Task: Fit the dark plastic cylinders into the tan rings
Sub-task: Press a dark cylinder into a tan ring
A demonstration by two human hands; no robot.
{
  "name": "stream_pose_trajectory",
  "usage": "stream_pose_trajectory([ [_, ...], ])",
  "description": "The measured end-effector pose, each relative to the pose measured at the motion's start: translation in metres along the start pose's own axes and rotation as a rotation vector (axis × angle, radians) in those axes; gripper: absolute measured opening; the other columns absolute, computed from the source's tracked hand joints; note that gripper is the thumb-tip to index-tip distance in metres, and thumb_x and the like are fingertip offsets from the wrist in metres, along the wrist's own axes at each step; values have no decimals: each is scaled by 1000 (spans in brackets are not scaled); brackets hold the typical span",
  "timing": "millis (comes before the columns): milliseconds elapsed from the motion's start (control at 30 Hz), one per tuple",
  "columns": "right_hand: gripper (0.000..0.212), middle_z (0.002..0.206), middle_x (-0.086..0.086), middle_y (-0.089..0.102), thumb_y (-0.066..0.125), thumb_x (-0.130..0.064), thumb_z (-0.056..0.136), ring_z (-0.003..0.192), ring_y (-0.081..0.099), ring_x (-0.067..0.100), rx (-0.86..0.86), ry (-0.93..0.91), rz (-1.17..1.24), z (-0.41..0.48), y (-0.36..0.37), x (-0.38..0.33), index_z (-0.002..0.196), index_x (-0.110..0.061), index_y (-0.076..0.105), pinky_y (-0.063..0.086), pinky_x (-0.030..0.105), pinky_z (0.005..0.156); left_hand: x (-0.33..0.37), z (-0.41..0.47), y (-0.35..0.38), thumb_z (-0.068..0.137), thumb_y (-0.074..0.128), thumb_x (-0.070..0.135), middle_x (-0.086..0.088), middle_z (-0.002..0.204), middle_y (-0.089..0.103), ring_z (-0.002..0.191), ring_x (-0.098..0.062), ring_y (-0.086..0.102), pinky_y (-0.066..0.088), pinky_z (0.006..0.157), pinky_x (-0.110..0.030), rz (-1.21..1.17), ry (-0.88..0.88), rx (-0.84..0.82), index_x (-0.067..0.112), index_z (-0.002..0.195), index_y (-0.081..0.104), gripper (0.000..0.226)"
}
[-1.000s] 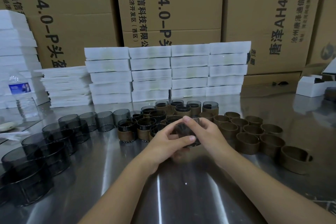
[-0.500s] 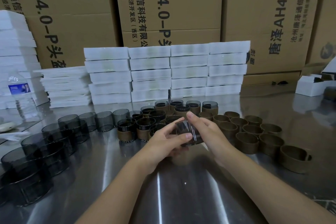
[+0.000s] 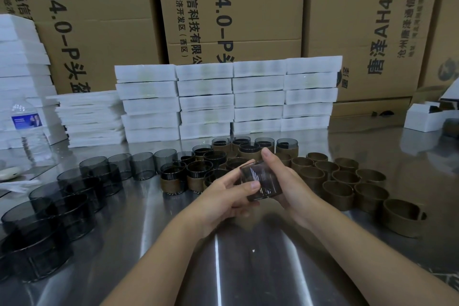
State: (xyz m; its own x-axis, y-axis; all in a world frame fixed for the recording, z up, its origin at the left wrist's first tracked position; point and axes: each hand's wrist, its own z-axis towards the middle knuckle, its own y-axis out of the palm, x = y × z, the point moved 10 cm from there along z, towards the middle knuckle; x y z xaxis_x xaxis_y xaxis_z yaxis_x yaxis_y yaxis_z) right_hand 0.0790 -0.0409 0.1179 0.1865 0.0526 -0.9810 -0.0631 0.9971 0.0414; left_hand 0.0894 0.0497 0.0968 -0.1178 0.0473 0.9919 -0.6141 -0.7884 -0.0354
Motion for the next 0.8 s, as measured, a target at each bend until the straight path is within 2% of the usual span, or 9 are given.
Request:
stream_pose_trajectory([
  [133,53,91,7,76,62,-72,60,83,71,18,-22,8,16,0,3,0,82,-27,79,52,32,80,-1,-1,2,76,68,34,5,95,73,72,-12,68,51,63,-20,-12,-15,-16,35,135,51,61],
  [333,52,99,10,75,56,-69,69,92,71,22,-50,23,52,0,5,2,84,-25,79,52,38,91,-1,-3,6,79,67,32,4,95,72,73,-12,67,51,63,-21,-42,-27,-52,35,138,47,62],
  [433,58,102,16,73,59,-70,65,92,70,25,-54,41,78,-1,5,4,85,-20,79,51,39,92,-1,-3,7,80,66,31,4,95,72,73,-12,67,52,64,-21,-58,-30,-73,35,138,46,62],
  [600,63,103,18,73,64,-71,60,92,70,27,-25,27,82,0,2,3,88,-16,78,51,40,90,1,-4,10,79,68,33,5,93,72,73,-11,67,52,64,-21,-72,-29,-93,38,133,50,57],
  [667,64,102,18,73,68,-71,64,92,70,27,-3,18,65,0,0,3,91,-14,77,52,39,89,2,-4,11,72,74,37,5,91,72,73,-12,68,52,63,-21,-75,-27,-85,37,132,51,65],
  [733,58,97,14,74,64,-71,66,87,70,24,-4,12,42,1,0,2,86,-18,78,53,37,84,3,-2,10,67,76,39,5,92,73,73,-12,68,52,62,-21,-65,-19,-62,35,134,50,72],
  [800,58,91,11,74,63,-71,66,84,70,24,16,-5,0,1,-2,0,86,-19,77,54,38,82,2,-1,8,70,76,35,4,92,73,72,-12,68,52,61,-22,-48,-11,-27,32,135,51,70],
])
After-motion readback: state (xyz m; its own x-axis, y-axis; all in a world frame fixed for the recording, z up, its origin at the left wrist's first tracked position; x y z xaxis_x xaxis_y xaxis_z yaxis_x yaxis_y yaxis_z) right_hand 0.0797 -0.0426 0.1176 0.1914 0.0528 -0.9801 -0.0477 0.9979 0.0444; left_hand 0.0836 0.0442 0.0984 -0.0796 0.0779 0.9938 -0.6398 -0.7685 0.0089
